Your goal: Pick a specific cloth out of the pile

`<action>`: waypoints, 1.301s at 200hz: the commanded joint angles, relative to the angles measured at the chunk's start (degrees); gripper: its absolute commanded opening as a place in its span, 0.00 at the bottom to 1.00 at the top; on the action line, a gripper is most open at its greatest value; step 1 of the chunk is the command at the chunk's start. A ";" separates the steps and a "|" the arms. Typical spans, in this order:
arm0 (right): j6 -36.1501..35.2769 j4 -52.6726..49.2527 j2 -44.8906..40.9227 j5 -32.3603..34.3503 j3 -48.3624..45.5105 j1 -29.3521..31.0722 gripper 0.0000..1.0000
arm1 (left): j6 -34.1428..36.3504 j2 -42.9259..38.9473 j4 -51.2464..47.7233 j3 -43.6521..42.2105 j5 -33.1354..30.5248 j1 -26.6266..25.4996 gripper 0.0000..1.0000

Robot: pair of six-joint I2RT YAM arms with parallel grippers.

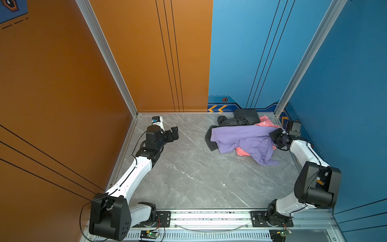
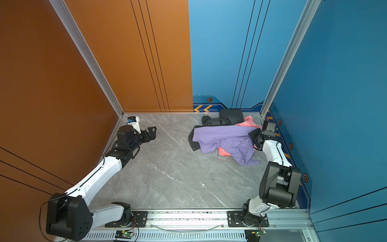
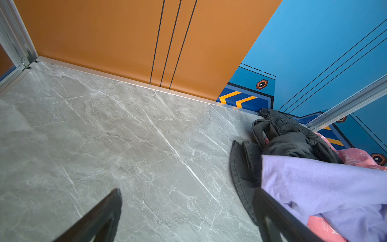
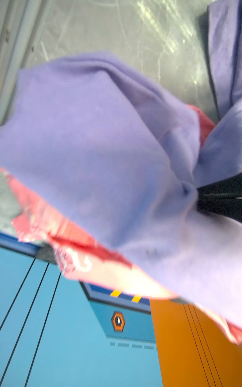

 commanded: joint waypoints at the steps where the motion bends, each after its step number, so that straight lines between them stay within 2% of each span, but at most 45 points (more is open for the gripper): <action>1: 3.62 7.48 -3.71 -0.41 -0.60 0.16 0.00 | -0.63 -1.35 0.91 -0.37 0.72 0.53 0.98; 54: 7.19 16.55 -7.14 -3.48 1.03 1.55 0.00 | -0.63 -0.27 1.58 0.29 1.65 0.50 0.98; 126: 7.23 21.73 -6.19 -7.20 11.76 8.07 0.00 | -1.29 2.18 3.75 2.33 5.39 0.46 0.98; 199: 4.87 20.00 -1.21 -8.19 25.82 17.07 0.00 | -2.76 4.55 7.07 6.09 9.91 -0.32 0.98; 234: 2.88 17.61 1.93 -8.98 30.77 22.88 0.00 | -3.57 5.75 9.59 8.47 12.11 -1.53 1.00; 260: -0.04 14.44 4.42 -9.77 33.66 27.83 0.00 | -3.45 6.95 12.39 9.76 13.06 -3.27 0.98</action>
